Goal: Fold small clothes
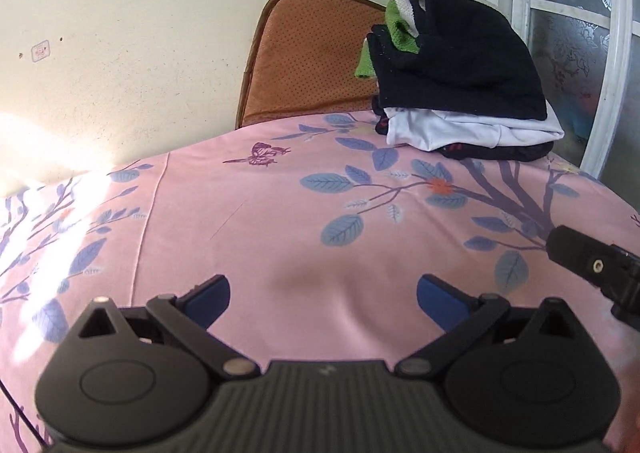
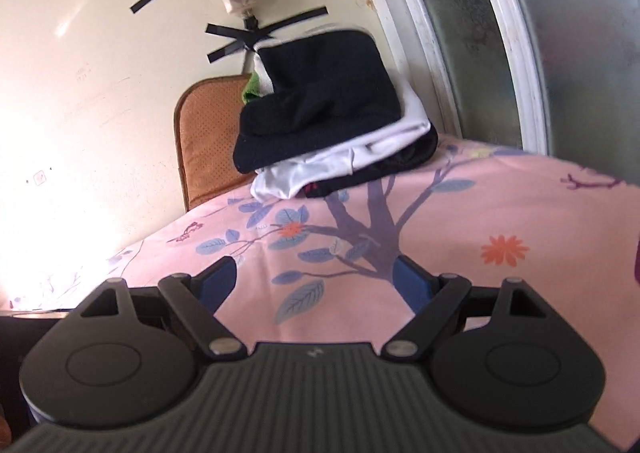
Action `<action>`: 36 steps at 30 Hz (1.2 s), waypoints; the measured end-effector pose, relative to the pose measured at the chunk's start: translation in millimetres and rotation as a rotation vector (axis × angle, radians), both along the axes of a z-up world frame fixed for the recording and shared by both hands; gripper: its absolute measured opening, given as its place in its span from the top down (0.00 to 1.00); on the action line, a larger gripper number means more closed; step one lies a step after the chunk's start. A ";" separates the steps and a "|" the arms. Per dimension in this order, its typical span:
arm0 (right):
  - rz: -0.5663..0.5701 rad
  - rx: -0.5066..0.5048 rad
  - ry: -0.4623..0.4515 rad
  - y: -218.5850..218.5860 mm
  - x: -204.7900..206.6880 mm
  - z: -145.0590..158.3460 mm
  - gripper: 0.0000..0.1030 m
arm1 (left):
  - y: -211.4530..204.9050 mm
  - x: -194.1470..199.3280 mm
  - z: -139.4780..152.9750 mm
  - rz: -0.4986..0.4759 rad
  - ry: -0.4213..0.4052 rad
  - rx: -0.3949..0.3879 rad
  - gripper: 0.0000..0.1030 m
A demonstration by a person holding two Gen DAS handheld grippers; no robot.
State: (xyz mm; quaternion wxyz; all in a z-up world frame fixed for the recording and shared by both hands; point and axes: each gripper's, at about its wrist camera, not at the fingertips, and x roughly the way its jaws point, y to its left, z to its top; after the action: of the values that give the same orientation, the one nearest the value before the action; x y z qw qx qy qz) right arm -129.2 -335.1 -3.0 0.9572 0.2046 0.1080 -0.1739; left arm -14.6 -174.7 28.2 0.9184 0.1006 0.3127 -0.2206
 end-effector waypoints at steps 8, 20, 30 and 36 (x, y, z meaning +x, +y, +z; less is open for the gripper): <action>-0.020 -0.031 -0.018 2.9 -2.9 -0.6 0.14 | 3.2 -3.5 -3.3 0.017 -0.041 0.029 0.00; 0.000 -0.017 0.019 1.1 4.1 -1.6 0.14 | 17.3 -12.0 12.1 0.041 -0.110 -0.012 0.00; -0.011 -0.011 0.029 1.0 4.7 -1.6 0.14 | 21.6 -14.5 15.4 0.034 -0.103 -0.029 0.00; -0.027 -0.013 0.030 1.7 3.3 -1.3 0.14 | 20.3 -13.3 14.2 0.020 -0.075 -0.023 0.00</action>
State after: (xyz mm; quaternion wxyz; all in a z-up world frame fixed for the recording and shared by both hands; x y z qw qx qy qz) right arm -125.9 -333.4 -4.3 0.9543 0.1971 0.1184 -0.1907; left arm -27.9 -154.3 42.4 0.9326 0.0952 0.2766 -0.2112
